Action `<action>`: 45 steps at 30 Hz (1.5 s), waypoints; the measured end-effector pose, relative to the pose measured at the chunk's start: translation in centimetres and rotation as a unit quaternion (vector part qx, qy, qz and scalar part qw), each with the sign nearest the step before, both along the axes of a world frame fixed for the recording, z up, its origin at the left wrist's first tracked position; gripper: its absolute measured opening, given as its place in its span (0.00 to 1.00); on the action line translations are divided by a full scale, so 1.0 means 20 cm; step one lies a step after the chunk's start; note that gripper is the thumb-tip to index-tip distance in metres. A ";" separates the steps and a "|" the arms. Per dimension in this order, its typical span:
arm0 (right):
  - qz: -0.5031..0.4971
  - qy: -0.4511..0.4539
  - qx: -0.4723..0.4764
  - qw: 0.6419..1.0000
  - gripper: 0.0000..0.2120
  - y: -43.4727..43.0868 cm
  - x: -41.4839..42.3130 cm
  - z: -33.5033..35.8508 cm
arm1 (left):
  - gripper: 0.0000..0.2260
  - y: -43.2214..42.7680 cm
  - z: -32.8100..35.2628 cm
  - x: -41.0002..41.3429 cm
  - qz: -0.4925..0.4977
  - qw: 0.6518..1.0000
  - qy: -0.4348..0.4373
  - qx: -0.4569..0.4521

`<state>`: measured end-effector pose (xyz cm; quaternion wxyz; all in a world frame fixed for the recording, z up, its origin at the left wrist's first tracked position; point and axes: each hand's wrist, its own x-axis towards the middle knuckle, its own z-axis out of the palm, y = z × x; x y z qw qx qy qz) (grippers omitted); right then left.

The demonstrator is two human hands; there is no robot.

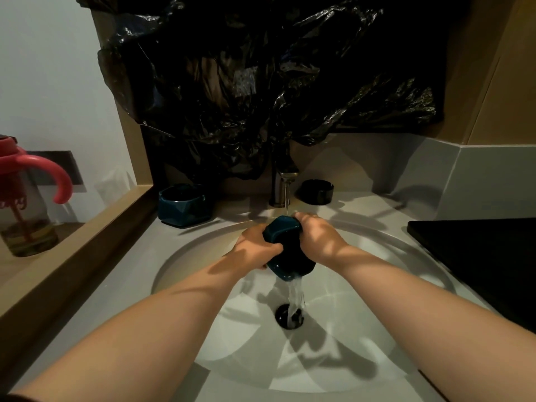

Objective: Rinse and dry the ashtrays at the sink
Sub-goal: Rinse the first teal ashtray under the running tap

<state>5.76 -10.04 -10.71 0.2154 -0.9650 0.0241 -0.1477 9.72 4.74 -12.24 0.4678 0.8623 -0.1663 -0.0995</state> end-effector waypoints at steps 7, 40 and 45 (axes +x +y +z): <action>0.032 0.010 -0.004 0.999 0.12 0.03 0.04 -0.02 | 0.12 0.00 0.01 0.00 0.019 0.999 -0.012 0.029; -0.035 -0.019 0.063 0.997 0.07 0.00 0.03 0.00 | 0.18 -0.01 0.03 0.00 0.012 0.978 0.157 -0.134; 0.004 -0.056 0.015 0.998 0.08 0.01 0.02 0.04 | 0.17 -0.01 0.02 0.02 0.037 0.981 0.133 -0.134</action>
